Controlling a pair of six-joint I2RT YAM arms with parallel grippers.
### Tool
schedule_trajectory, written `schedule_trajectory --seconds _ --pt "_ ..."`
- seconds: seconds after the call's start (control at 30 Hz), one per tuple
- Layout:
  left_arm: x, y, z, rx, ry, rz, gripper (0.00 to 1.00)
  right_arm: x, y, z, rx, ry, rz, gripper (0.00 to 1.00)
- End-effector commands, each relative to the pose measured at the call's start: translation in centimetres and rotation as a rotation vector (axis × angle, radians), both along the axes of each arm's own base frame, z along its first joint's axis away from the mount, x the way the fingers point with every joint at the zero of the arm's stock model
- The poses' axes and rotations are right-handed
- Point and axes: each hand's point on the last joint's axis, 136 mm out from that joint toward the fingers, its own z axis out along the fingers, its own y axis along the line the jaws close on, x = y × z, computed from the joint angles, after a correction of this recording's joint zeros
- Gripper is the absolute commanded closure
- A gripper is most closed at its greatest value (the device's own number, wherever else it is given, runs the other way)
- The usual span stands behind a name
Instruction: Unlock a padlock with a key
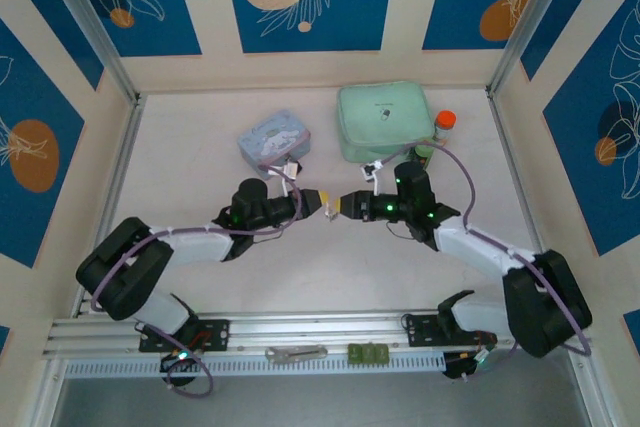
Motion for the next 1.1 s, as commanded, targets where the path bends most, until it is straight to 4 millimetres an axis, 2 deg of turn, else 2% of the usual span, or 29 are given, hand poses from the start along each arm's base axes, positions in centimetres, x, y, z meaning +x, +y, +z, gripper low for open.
schedule_trajectory --seconds 0.0,0.1,0.23,0.53,0.77,1.07 --pt "0.8 1.3 0.2 0.085 -0.011 0.075 1.00 0.7 -2.7 0.4 -0.159 -0.091 -0.150 0.51" --pt "1.1 2.3 -0.1 0.163 0.015 0.128 1.00 0.1 -2.4 0.9 -0.263 -0.150 -0.136 0.51" --pt "1.4 3.5 -0.9 0.238 0.078 0.196 1.00 -0.8 -0.4 0.6 -0.408 -0.222 -0.079 0.50" --pt "1.3 4.5 -1.1 0.252 0.150 0.254 1.00 -0.1 4.0 -0.9 -0.687 -0.308 0.001 0.48" --pt "1.2 4.9 -1.3 0.254 0.153 0.274 1.00 -1.5 6.8 -1.1 -0.635 -0.332 0.091 0.48" --pt "0.7 4.2 -0.8 0.184 0.202 0.246 1.00 -1.1 7.2 -2.6 -0.647 -0.328 0.088 0.48"
